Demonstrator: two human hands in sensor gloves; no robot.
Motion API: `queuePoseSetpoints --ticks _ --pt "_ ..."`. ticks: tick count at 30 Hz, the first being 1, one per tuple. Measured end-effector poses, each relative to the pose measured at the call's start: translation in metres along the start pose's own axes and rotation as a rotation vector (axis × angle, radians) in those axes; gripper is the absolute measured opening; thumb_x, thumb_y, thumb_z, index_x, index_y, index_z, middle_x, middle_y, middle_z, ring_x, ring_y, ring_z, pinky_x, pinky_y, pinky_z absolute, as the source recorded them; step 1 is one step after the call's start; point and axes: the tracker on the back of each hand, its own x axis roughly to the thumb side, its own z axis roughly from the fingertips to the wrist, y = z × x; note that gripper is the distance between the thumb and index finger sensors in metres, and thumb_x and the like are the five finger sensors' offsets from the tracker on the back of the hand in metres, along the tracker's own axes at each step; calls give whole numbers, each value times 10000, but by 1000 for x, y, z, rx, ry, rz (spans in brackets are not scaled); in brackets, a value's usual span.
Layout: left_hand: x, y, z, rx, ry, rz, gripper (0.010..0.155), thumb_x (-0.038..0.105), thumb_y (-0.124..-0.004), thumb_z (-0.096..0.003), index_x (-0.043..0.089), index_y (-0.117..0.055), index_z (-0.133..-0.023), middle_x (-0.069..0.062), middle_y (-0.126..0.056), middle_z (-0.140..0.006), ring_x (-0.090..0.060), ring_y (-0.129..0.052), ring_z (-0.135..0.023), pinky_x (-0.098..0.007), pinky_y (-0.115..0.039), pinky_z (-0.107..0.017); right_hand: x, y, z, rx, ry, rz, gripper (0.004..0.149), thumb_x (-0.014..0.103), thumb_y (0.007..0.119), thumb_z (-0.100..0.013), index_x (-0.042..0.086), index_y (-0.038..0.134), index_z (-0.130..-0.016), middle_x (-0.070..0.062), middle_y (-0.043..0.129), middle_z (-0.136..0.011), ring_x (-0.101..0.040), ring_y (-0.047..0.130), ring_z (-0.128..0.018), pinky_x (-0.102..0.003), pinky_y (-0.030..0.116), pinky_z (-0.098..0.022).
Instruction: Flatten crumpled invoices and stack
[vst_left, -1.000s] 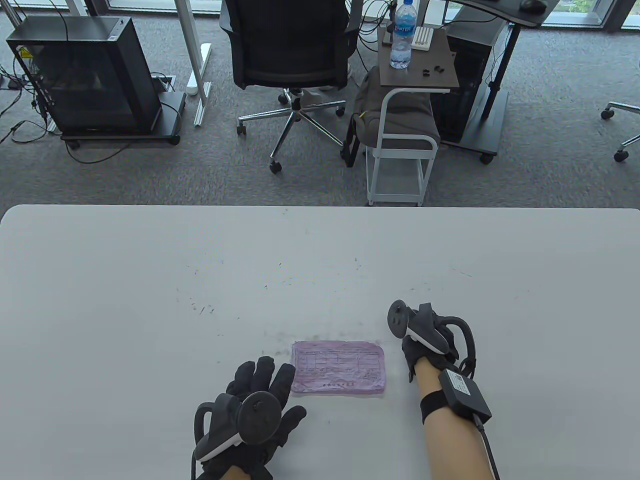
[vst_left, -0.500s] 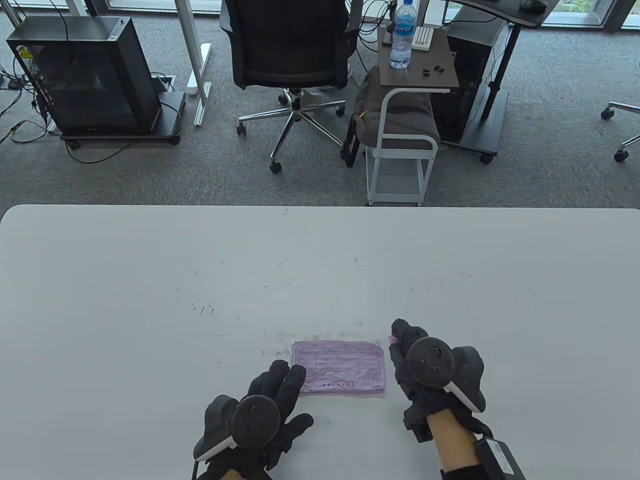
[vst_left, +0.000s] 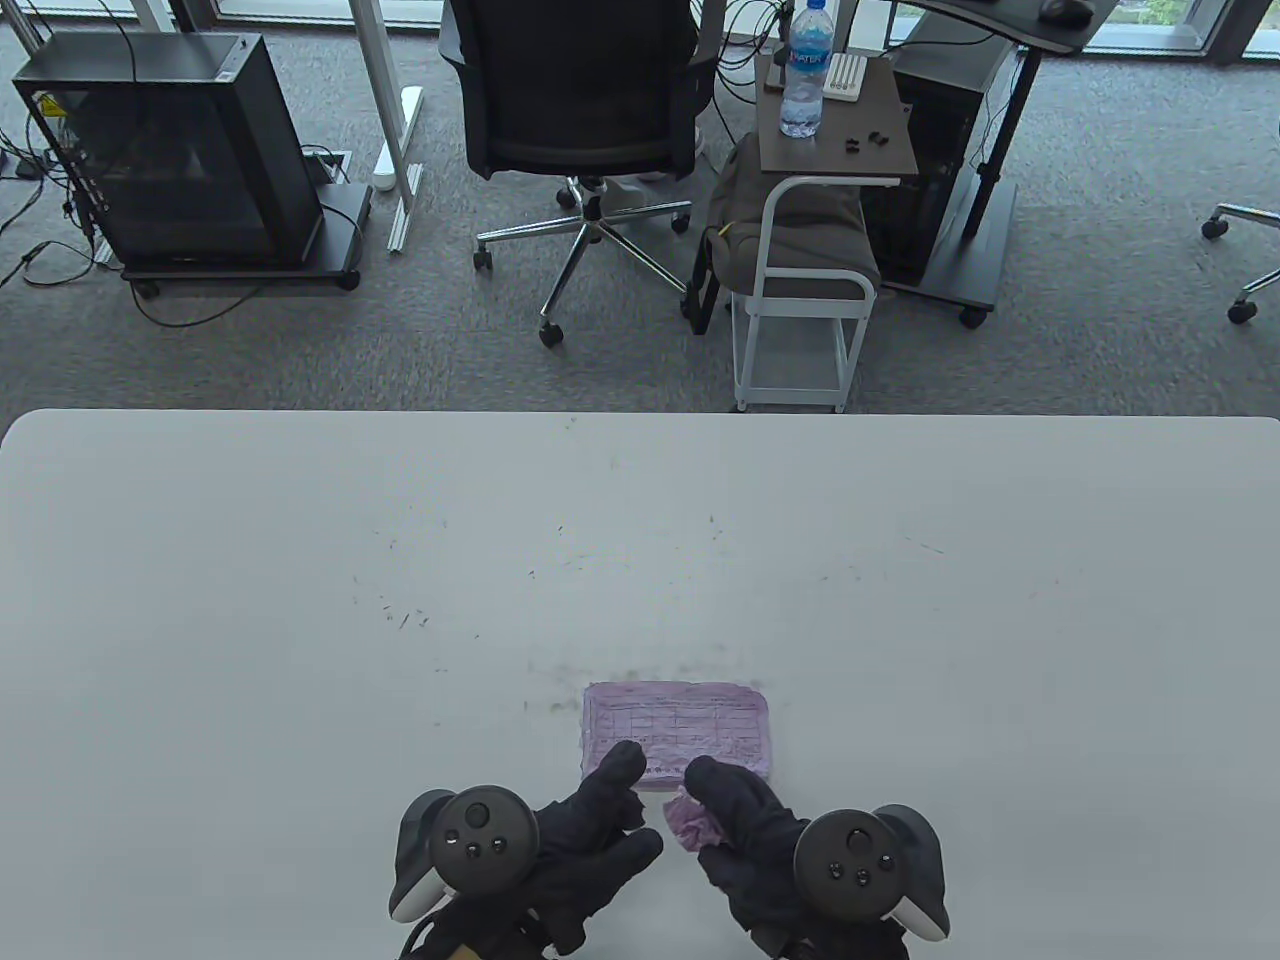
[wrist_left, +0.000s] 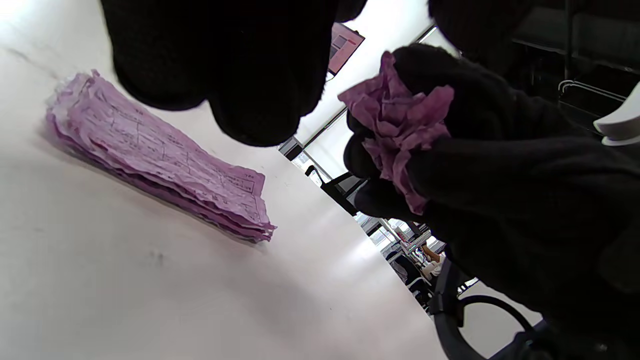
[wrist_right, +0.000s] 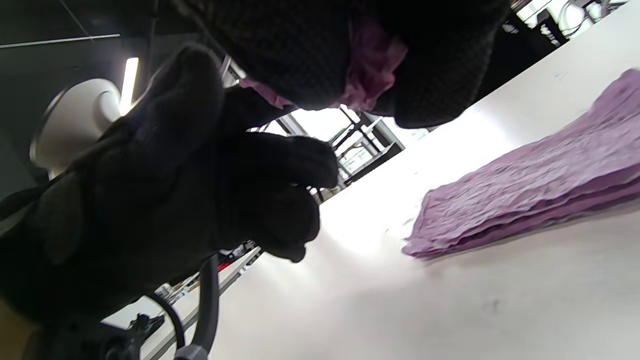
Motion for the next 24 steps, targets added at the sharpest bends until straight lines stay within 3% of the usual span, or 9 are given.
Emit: queuePoseSetpoints --ticks 2,4,6,8,10,12,14,18,24 --pt "-5 -4 -2 -61 10 89 794 503 -717 -587 42 -371 -1132 -196 -776 -955 -351 -985 -697 -496 -835 -515 8 7 -4 -2 -49 98 682 105 851 -482 60 456 -1036 -314 592 -1016 -401 813 -802 -420 849 -566" --pt "-9 -7 -4 -101 -10 188 732 365 -775 -591 33 -393 -1120 -157 -788 -936 -327 -985 -699 -514 -822 -542 14 13 -6 8 -83 170 692 126 858 -481 61 450 -1036 -314 595 -1008 -394 816 -797 -411 852 -561" --pt "-11 -4 -3 -50 8 186 612 247 -779 -587 44 -499 -1091 -115 -821 -887 -276 -1000 -646 -552 -796 -585 17 14 -6 22 -51 250 679 178 852 -499 78 452 -1039 -281 618 -1002 -385 837 -769 -417 859 -527" --pt "-13 1 -2 -2 -12 137 539 233 -776 -581 110 -573 -1065 -88 -832 -880 -247 -1007 -639 -566 -778 -614 13 11 -5 -32 -2 314 669 279 824 -522 58 460 -1037 -317 654 -979 -352 890 -700 -395 889 -462" --pt "-14 3 -2 -2 -20 204 528 211 -772 -581 135 -575 -1065 -84 -813 -905 -257 -992 -677 -580 -756 -632 3 7 -4 -34 56 236 623 333 801 -535 41 530 -1014 -290 768 -914 -322 948 -620 -381 915 -391" --pt "-14 3 -1 0 -21 216 526 190 -772 -579 146 -580 -1066 -89 -802 -921 -272 -984 -698 -591 -745 -637 -7 8 -4 4 45 36 544 321 802 -539 26 627 -963 -244 875 -811 -284 988 -519 -364 922 -310" --pt "-14 4 1 18 -7 151 521 199 -771 -577 154 -590 -1063 -83 -812 -911 -254 -993 -684 -585 -752 -634 -11 6 -3 -32 81 -81 500 277 821 -526 16 677 -927 -244 909 -747 -280 993 -461 -369 911 -267" --pt "-17 10 4 62 32 82 526 203 -765 -577 140 -585 -1067 -92 -816 -897 -245 -994 -656 -579 -756 -628 -9 -2 -3 -83 79 115 480 263 826 -515 46 688 -920 -208 923 -736 -246 998 -454 -347 917 -266" --pt "-24 8 4 35 63 112 513 215 -749 -586 152 -601 -1073 -107 -820 -886 -238 -995 -645 -576 -758 -627 -9 -5 -3 -122 91 176 457 220 839 -507 80 697 -918 -198 915 -755 -254 990 -477 -361 913 -284"
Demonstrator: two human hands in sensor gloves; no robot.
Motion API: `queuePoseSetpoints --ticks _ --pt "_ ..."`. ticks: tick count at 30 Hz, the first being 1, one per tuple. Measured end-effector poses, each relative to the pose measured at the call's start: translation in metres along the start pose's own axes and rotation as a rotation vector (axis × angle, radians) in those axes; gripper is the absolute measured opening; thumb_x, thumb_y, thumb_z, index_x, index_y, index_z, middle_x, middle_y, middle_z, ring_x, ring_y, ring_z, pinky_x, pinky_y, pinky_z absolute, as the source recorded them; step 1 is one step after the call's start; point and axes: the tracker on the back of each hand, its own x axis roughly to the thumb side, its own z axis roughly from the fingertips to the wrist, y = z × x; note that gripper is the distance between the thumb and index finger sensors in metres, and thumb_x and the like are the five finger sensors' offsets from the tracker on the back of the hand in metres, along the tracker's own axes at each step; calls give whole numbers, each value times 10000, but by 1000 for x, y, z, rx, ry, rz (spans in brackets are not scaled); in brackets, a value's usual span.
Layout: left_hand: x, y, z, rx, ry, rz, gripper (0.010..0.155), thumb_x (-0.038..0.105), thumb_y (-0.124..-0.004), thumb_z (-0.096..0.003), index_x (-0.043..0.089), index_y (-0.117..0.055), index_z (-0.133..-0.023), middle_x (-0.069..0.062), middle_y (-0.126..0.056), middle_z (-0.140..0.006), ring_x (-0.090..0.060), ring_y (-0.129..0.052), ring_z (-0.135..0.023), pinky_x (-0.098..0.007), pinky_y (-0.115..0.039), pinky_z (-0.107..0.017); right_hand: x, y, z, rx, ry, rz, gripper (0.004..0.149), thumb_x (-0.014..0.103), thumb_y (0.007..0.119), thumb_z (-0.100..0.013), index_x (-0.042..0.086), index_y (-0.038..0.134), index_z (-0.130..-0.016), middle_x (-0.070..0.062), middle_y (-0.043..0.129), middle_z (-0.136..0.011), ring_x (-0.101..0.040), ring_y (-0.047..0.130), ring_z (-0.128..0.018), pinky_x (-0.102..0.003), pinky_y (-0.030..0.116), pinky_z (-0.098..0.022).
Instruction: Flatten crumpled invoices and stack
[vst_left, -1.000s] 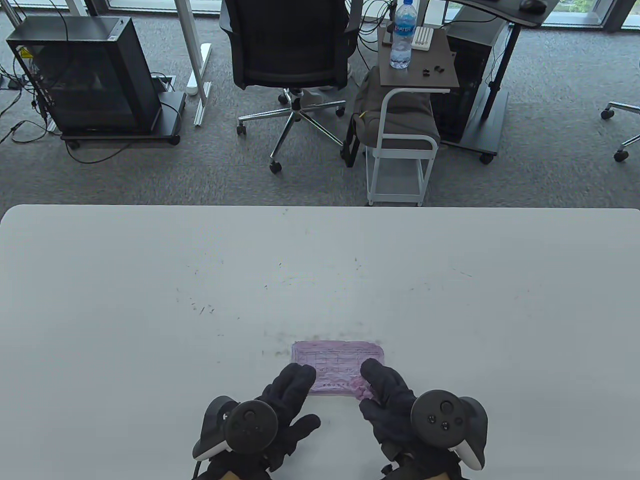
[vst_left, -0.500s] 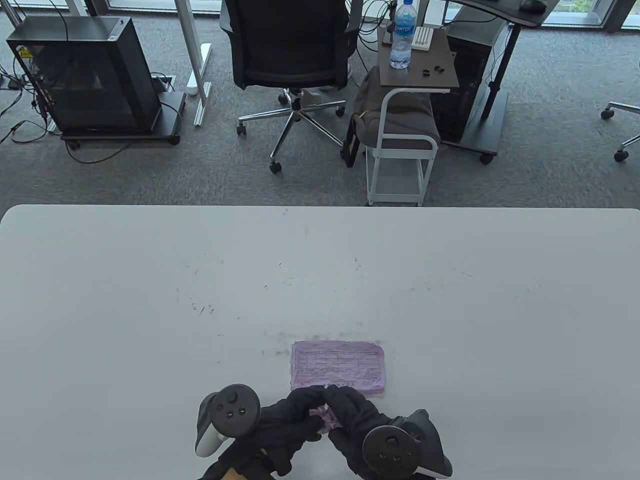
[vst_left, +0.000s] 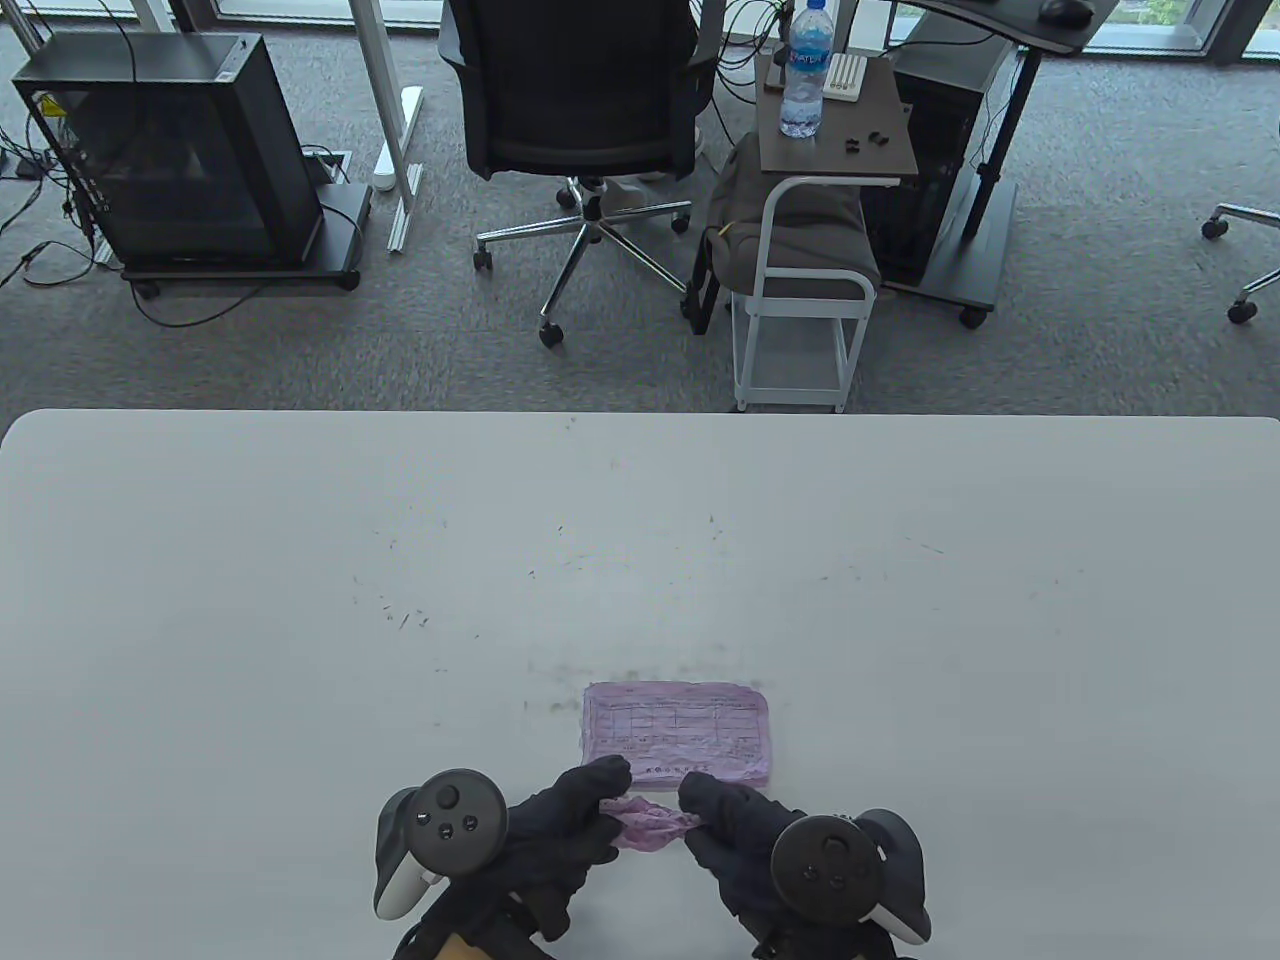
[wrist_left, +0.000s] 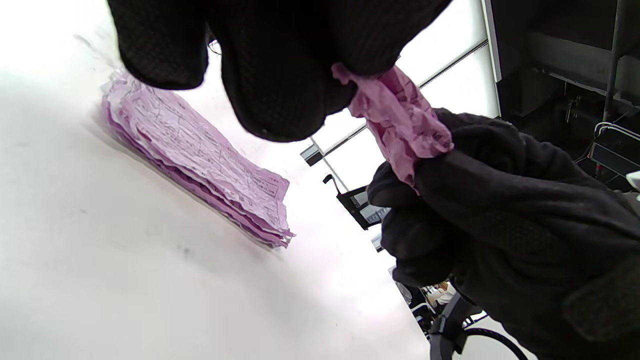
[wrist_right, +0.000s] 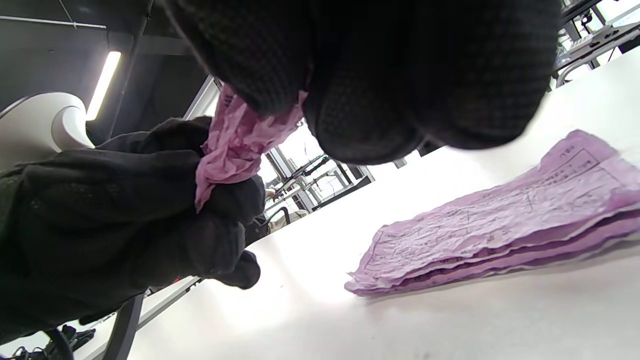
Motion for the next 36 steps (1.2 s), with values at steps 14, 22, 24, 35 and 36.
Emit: queuePoseSetpoints --ticks 14,22,24,35,36 --pt "-3 -5 2 -29 84 -56 617 500 -576 -588 81 -691 -1025 -135 -823 -908 -350 -980 -663 -608 -724 -609 -23 -2 -1 61 91 -321 377 336 685 -578 75 746 -843 -200 937 -707 -295 998 -458 -398 910 -279" --pt "12 -17 -2 -196 -123 -4 1069 680 -801 -428 113 -276 -1167 -208 -141 -1175 -550 -457 -1072 -725 -534 -700 -23 -6 4 -8 107 -217 374 384 716 -563 96 779 -794 -177 962 -664 -272 1010 -418 -379 917 -250" --pt "18 -25 -5 -238 -136 -65 1060 645 -825 -452 105 -253 -1162 -208 -118 -1168 -552 -453 -1070 -724 -538 -699 -20 -6 6 -31 113 -235 374 391 718 -561 104 779 -794 -172 962 -665 -265 1012 -417 -373 919 -249" --pt "19 -15 -6 1 -142 34 468 366 -682 -607 192 -717 -1041 -151 -533 -1140 -472 -716 -976 -680 -616 -671 -23 -14 11 -66 109 -230 416 403 713 -543 119 731 -846 -198 915 -751 -293 990 -495 -395 911 -302" --pt "18 -14 -6 3 -136 25 467 364 -680 -608 184 -724 -1036 -154 -543 -1136 -472 -722 -971 -681 -618 -668 -24 -14 12 -73 97 -240 518 441 698 -540 107 633 -931 -245 813 -883 -348 948 -607 -422 894 -364"
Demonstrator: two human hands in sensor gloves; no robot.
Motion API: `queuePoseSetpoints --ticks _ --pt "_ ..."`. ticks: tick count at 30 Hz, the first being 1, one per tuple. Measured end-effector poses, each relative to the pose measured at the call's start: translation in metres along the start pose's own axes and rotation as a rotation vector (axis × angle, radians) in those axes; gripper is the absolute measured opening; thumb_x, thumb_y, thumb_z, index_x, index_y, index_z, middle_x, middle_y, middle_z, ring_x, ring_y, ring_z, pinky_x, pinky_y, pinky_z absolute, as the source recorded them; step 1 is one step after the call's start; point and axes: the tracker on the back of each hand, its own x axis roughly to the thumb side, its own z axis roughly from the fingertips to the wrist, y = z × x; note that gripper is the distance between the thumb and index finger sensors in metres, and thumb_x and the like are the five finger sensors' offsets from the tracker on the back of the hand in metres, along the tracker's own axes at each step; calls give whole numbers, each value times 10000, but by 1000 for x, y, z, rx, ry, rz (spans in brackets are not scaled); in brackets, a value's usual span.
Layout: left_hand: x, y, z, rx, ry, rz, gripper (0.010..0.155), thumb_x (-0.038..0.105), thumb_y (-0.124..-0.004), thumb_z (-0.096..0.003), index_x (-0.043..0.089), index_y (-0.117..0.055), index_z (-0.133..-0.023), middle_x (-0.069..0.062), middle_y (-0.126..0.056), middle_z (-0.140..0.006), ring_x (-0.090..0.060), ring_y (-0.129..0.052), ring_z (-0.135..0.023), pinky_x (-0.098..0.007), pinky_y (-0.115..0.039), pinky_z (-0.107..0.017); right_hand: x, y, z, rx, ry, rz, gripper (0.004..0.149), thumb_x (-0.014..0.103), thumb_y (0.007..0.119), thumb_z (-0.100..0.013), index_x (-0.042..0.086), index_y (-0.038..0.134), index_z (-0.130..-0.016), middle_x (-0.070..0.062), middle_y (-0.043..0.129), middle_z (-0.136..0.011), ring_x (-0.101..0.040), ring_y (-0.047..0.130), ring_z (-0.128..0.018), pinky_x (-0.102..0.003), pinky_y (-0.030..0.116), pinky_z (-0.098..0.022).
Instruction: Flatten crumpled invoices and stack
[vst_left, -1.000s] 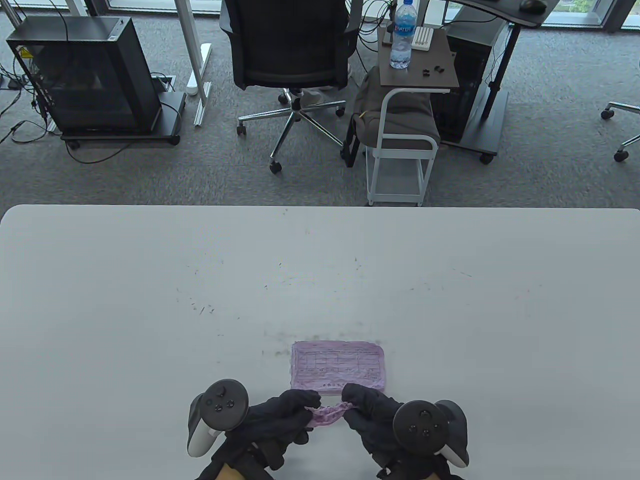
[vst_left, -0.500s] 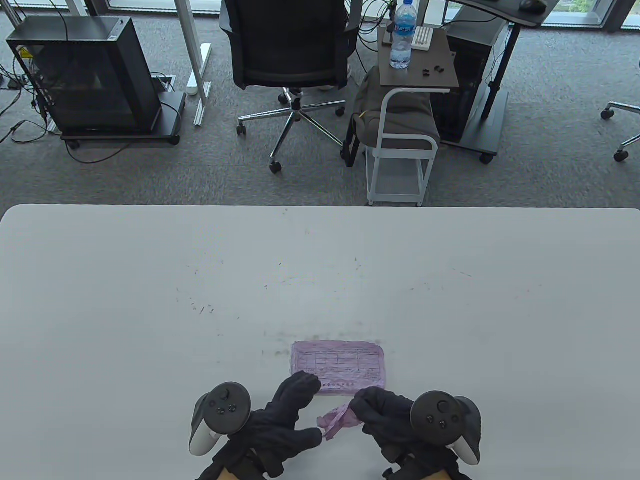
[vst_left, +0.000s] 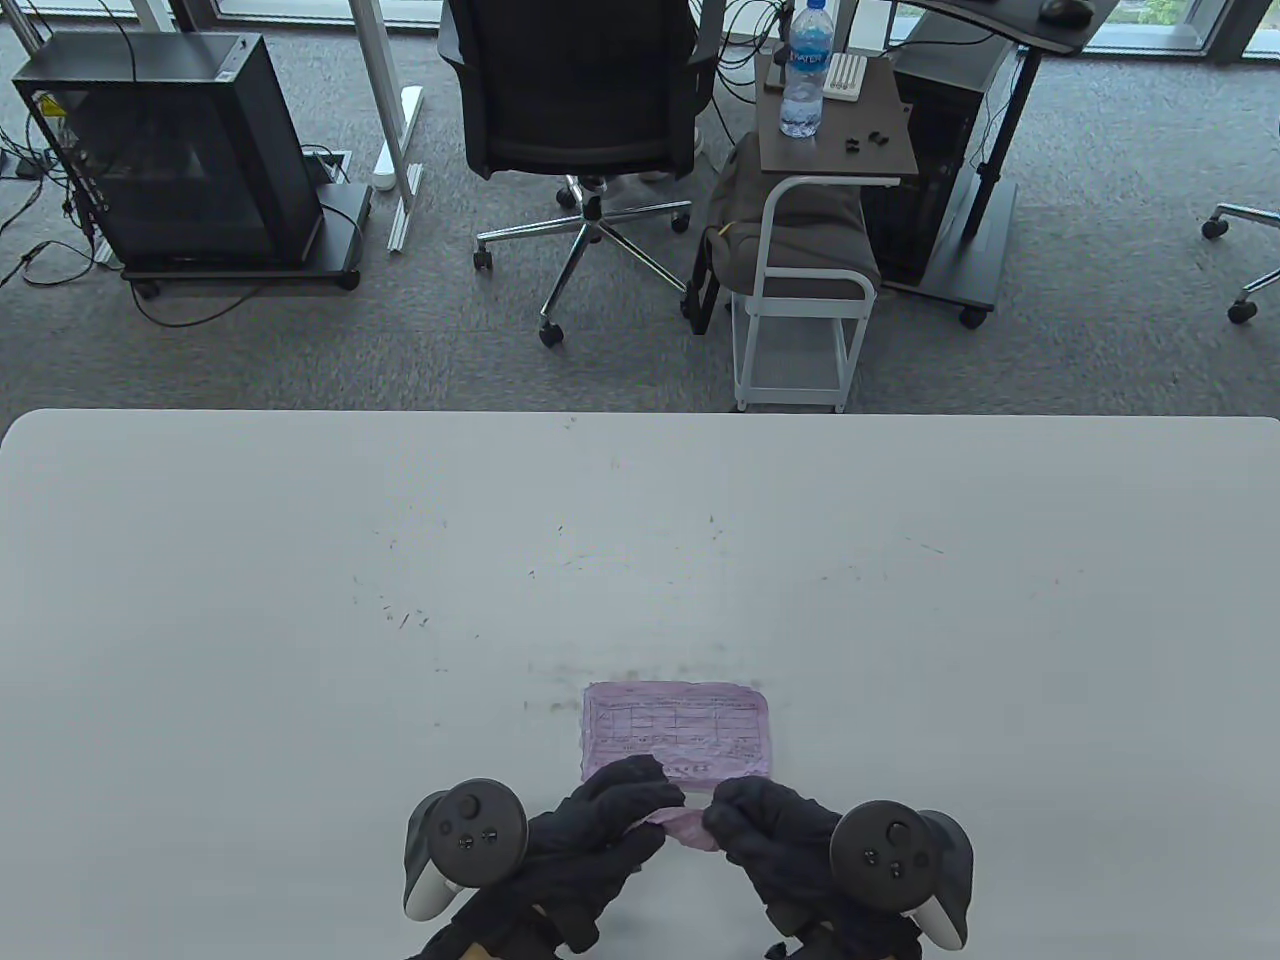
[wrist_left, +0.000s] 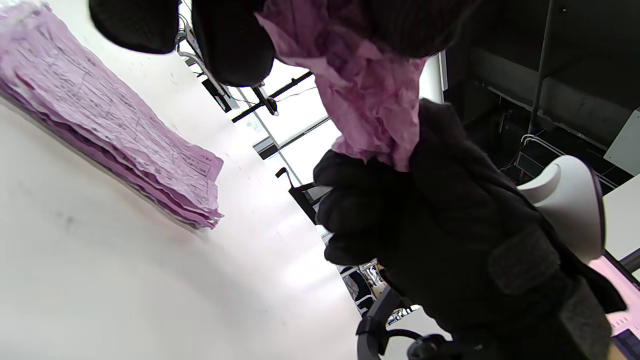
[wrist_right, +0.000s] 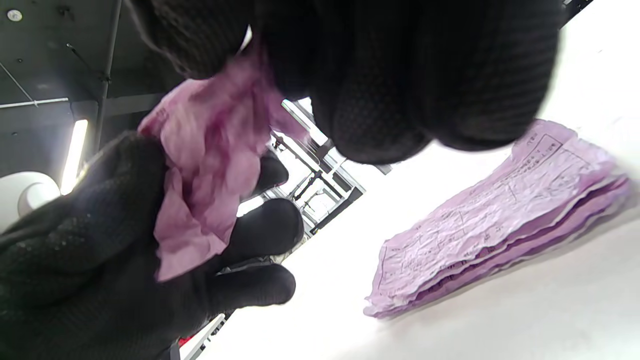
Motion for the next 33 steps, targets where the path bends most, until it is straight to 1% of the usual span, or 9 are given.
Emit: queuePoseSetpoints --ticks 3,6,10,13,17,21,23,29,33 --pt "-1 -2 -1 -44 13 13 483 379 -668 -610 156 -747 -1031 -168 -546 -1135 -493 -704 -973 -691 -606 -665 -3 3 -2 130 -96 -158 858 551 722 -499 71 303 -1075 -371 377 -1096 -530 654 -869 -593 750 -535" --pt "-2 -8 -3 -151 30 35 506 394 -645 -613 157 -725 -1054 -218 -560 -1122 -498 -715 -966 -692 -614 -659 0 15 -6 278 -128 -229 950 522 814 -477 57 249 -1083 -367 411 -1091 -533 649 -874 -616 728 -550" --pt "-2 -7 -1 -195 53 69 482 365 -669 -607 123 -773 -1011 -251 -611 -1089 -519 -748 -929 -687 -624 -650 6 23 -7 285 -60 -30 683 355 880 -486 58 556 -1010 -180 824 -805 -283 915 -558 -506 851 -439" --pt "-4 5 2 -93 79 -89 488 348 -716 -593 100 -796 -1005 -250 -677 -1057 -510 -808 -887 -678 -660 -629 6 21 -7 263 -14 121 503 359 879 -497 135 712 -915 -90 895 -677 -200 940 -447 -455 889 -379" --pt "-9 18 9 38 108 -80 458 329 -709 -594 108 -789 -987 -226 -685 -1052 -478 -828 -884 -662 -676 -629 -4 19 -7 287 43 -15 355 415 852 -524 205 821 -808 -97 894 -688 -235 933 -478 -490 871 -403" --pt "-18 32 17 187 130 80 444 307 -704 -603 131 -733 -1009 -227 -663 -1057 -456 -844 -875 -645 -692 -628 -16 22 -11 352 67 -259 336 404 851 -539 167 842 -777 -137 869 -730 -292 913 -521 -536 839 -425" --pt "-21 35 19 204 134 101 441 291 -703 -605 140 -701 -1019 -203 -730 -1014 -413 -900 -829 -630 -715 -621 -16 22 -12 344 67 -198 344 392 849 -541 160 827 -794 -141 858 -747 -298 909 -537 -538 837 -432" --pt "-28 41 23 240 208 116 447 284 -704 -598 49 -711 -979 -95 -918 -680 -142 -1009 -313 -498 -851 -514 -15 20 -14 245 122 33 372 350 844 -541 130 778 -834 -169 821 -791 -318 902 -565 -536 839 -433" --pt "-34 39 25 256 294 172 443 264 -701 -605 -1 -728 -960 -94 -952 -607 -106 -1016 -217 -450 -898 -433 -20 10 -10 35 181 90 491 360 807 -553 92 651 -935 -266 666 -931 -351 861 -634 -527 833 -445"
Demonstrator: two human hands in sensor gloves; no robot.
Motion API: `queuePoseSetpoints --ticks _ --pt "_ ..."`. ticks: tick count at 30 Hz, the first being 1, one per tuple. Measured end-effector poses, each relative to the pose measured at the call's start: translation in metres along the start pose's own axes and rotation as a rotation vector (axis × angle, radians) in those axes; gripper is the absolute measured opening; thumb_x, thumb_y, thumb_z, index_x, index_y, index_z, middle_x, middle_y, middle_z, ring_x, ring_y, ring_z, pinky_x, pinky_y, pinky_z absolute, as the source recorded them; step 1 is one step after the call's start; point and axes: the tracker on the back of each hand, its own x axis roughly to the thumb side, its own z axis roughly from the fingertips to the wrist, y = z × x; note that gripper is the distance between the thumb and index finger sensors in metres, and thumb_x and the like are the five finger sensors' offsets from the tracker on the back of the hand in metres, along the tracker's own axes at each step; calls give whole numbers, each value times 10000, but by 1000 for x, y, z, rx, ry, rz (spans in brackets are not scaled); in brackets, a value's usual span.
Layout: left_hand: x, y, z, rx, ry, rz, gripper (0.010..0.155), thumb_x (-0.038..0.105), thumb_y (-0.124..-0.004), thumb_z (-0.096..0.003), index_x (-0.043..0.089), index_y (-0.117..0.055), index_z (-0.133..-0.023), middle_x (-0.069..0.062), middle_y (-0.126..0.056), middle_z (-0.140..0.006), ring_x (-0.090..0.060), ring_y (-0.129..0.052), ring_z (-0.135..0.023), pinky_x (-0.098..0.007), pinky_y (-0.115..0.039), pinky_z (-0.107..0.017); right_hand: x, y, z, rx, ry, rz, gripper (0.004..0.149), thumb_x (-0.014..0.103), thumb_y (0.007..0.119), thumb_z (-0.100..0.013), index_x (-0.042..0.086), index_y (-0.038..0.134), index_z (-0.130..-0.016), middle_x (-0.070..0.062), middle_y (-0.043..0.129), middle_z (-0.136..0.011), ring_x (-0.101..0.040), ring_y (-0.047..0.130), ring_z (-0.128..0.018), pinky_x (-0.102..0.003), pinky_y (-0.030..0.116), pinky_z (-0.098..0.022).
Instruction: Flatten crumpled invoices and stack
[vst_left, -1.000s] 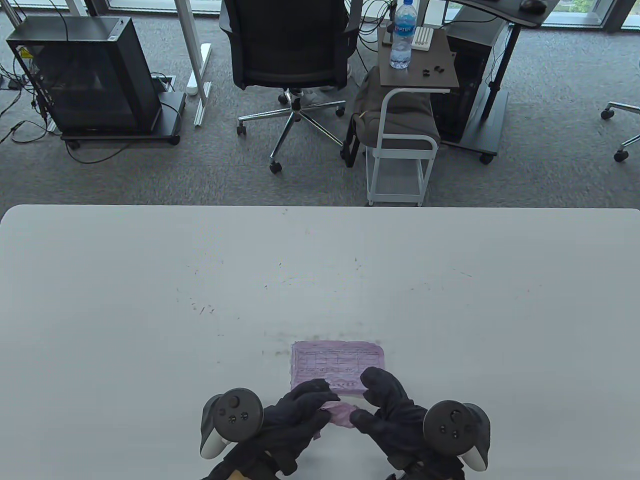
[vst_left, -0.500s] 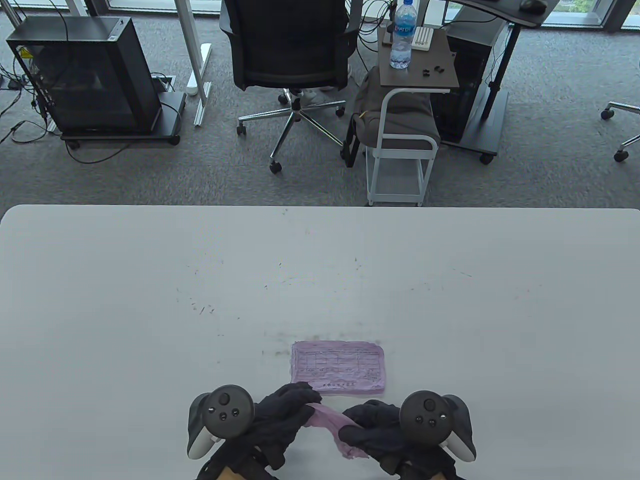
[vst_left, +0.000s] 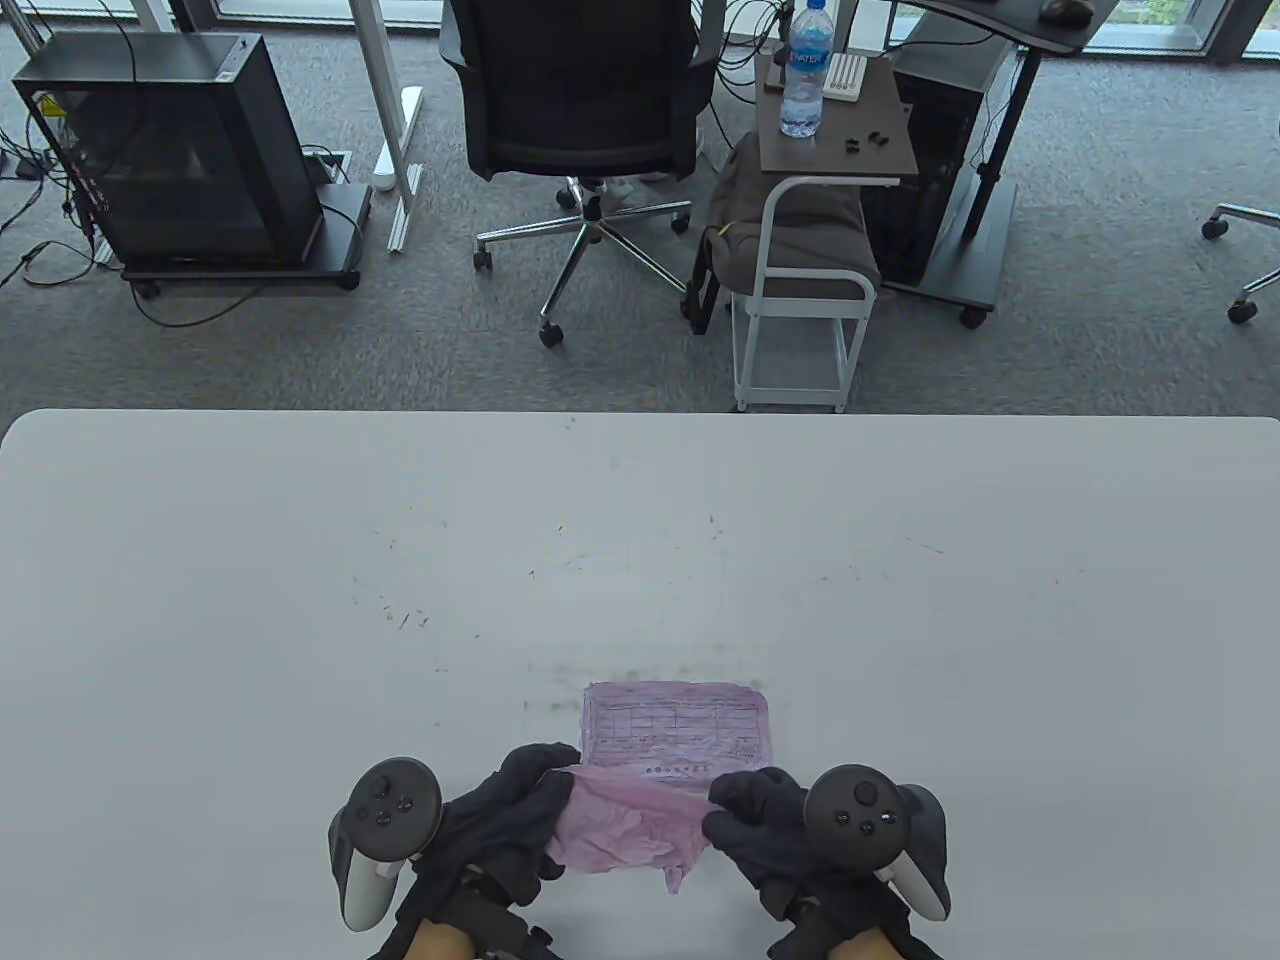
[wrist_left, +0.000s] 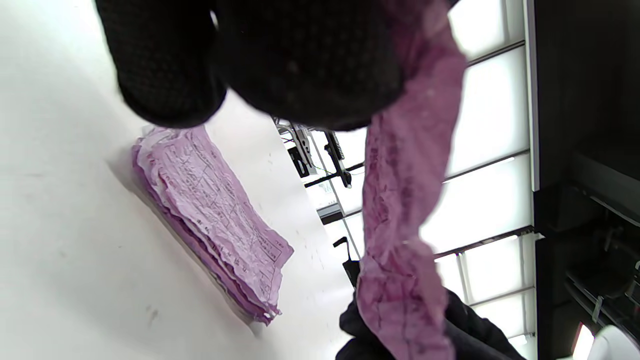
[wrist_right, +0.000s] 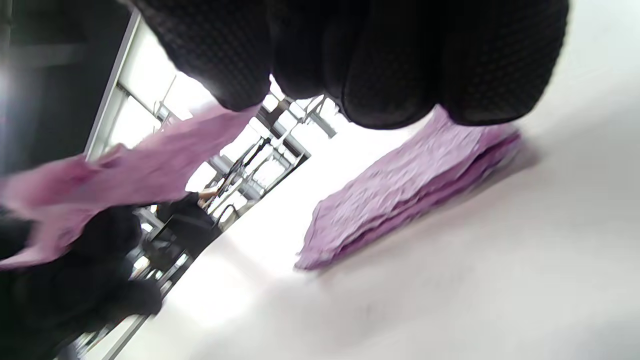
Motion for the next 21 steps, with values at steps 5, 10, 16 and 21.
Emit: queuePoseSetpoints --ticks 5,10,16,21 --pt "-10 -9 -2 -69 108 118 453 235 -679 -618 -35 -695 -981 -124 -953 -640 -157 -1059 -276 -476 -886 -446 15 -7 5 -116 -297 -191 681 468 786 -536 85 494 -1018 -326 421 -1042 -459 684 -789 -543 761 -512" --pt "-6 -17 -3 -109 120 -40 472 230 -678 -618 -43 -670 -1003 -135 -956 -662 -192 -1079 -319 -498 -874 -463 54 -7 21 -138 -587 132 749 554 766 -493 126 468 -1031 -296 389 -1071 -460 618 -851 -562 716 -572" --pt "-5 -37 -6 -238 143 64 477 222 -659 -628 -45 -638 -1023 -172 -938 -711 -219 -1080 -369 -513 -856 -488 80 14 34 82 -675 436 806 548 818 -462 139 449 -1051 -291 388 -1098 -494 532 -906 -613 633 -629" --pt "-4 -51 -8 -356 146 181 493 240 -638 -643 -43 -601 -1045 -179 -932 -729 -210 -1074 -366 -504 -852 -497 82 39 30 188 -633 669 760 500 837 -467 132 489 -1033 -271 452 -1084 -472 584 -891 -589 669 -616"
